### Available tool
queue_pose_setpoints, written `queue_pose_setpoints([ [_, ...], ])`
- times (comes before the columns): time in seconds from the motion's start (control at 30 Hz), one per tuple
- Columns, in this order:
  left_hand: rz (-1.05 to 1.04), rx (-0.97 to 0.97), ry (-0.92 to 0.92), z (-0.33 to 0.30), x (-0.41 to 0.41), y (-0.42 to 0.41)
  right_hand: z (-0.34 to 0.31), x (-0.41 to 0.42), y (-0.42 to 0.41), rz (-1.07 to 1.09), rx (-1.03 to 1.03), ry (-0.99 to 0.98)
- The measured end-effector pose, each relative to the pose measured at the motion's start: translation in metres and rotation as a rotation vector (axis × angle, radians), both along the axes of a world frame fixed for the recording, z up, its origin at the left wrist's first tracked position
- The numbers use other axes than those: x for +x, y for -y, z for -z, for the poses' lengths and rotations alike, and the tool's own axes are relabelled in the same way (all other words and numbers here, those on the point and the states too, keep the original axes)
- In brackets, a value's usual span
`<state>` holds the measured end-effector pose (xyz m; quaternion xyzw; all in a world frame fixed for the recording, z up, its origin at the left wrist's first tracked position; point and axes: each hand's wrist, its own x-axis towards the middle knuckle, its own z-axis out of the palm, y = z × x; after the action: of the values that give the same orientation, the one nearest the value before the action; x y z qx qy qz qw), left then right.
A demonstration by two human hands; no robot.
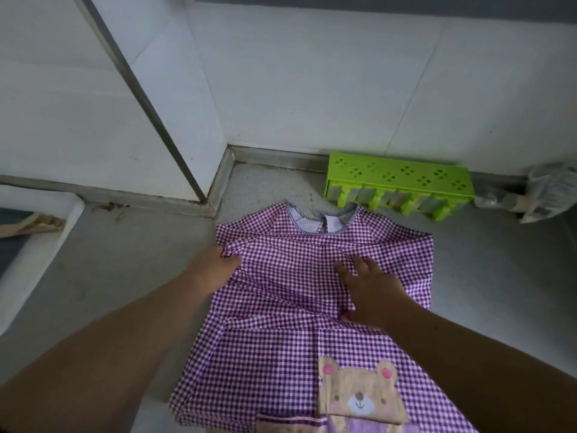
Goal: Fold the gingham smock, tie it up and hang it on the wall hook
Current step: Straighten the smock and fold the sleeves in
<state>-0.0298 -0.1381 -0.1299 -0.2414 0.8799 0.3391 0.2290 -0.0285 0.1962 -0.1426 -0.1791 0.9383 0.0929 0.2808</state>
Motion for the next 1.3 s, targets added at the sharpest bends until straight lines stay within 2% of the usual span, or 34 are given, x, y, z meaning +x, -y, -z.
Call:
queue_pose_setpoints([
  [0.13,-0.097,0.029,0.069,0.018,0.015,0.021,0.005,-0.004,-0.019,0.075,0.021,-0.082],
  [0.2,-0.065,-0.072,0.009,0.026,0.019,0.022,0.004,-0.002,-0.025,0.086,0.005,-0.146],
  [0.27,0.018,-0.269,-0.129,0.025,0.026,0.016,-0.002,0.003,-0.025,0.027,-0.09,-0.239],
  [0.33,0.332,-0.468,-0.408,0.022,0.031,0.008,-0.006,0.012,-0.021,-0.095,-0.16,-0.246],
  [0.4,0.732,-0.478,-0.572,0.022,0.038,-0.001,-0.003,0.021,-0.018,-0.164,-0.165,-0.135],
  [0.47,0.976,-0.467,-0.398,0.029,0.044,-0.009,0.002,0.026,-0.019,-0.131,-0.148,-0.057],
  [0.53,0.994,-0.508,-0.14,0.036,0.048,-0.014,0.007,0.028,-0.022,-0.071,-0.154,-0.037],
  [0.57,0.98,-0.523,-0.078,0.04,0.05,-0.015,0.009,0.028,-0.024,-0.041,-0.16,-0.025],
  [0.77,1.001,-0.594,-0.06,0.038,0.059,-0.024,0.017,0.023,-0.056,0.07,-0.134,-0.005],
  [0.93,1.022,-0.545,-0.044,0.044,0.062,-0.039,0.021,0.02,-0.08,0.115,-0.123,0.012],
  [1.17,1.111,-0.518,-0.025,0.045,0.021,-0.072,0.024,0.016,-0.12,0.164,-0.09,0.009],
  [1.3,1.131,-0.538,-0.002,0.04,0.0,-0.095,0.018,0.012,-0.125,0.207,-0.005,-0.013],
])
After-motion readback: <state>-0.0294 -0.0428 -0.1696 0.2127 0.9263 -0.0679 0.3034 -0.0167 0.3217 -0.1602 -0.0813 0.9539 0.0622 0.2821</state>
